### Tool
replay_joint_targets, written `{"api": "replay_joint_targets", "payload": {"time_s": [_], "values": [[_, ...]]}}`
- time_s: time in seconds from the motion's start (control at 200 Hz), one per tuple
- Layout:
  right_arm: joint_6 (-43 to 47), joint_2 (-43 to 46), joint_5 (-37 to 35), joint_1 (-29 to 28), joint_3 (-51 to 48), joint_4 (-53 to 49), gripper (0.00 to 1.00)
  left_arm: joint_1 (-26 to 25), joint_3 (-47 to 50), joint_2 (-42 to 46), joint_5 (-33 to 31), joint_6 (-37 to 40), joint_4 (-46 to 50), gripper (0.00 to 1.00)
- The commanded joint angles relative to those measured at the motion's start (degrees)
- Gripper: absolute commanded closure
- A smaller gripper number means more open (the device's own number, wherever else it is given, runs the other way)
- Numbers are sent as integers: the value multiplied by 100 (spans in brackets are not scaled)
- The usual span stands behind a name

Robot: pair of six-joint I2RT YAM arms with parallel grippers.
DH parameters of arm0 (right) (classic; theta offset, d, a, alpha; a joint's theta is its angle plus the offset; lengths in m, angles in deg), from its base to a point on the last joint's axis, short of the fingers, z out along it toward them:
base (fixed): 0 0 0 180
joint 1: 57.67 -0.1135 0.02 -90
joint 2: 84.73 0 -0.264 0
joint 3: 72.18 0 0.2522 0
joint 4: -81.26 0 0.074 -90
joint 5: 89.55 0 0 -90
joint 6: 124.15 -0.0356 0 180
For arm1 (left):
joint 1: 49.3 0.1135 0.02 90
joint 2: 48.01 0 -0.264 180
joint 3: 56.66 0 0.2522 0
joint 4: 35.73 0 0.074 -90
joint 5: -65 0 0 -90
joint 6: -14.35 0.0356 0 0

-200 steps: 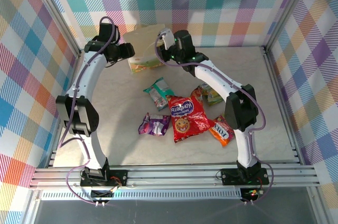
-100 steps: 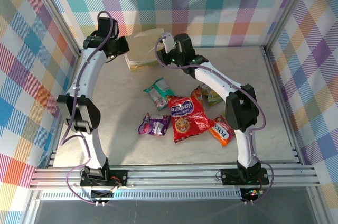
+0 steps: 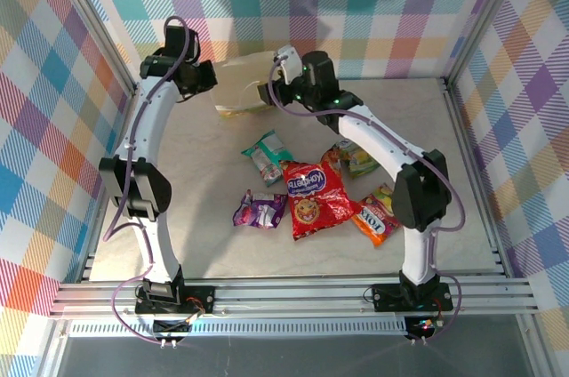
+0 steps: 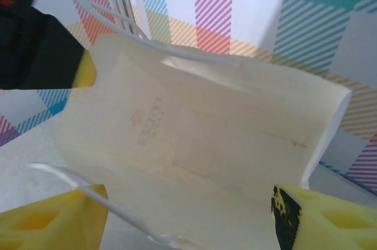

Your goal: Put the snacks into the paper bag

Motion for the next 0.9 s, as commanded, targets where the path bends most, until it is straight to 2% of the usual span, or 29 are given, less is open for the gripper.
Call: {"api": "replay_joint_targets", "payload": {"time_s": [0.0, 0.1, 0.365, 0.475, 0.675, 0.895], "values": [[382, 651, 323, 37, -211, -292, 25, 57, -398, -126, -57, -81, 493, 100], [680, 1218, 358, 36, -672, -411, 25, 77, -614, -175, -66, -71, 752, 100], [1121, 2669, -235, 76, -2055, -390, 25, 261, -794, 9, -188, -105, 1604, 100], [1035, 3054, -268, 109, -2252, -673, 26, 274, -344, 340, -338, -122, 1765, 100], [851, 3380, -104, 183, -2068, -1601, 25, 283, 901, 1312, -336, -299, 1504, 100], [622, 3836, -60, 255, -2420, -1681, 24, 276, 1348, 1954, -402, -443, 1713, 100]]}}
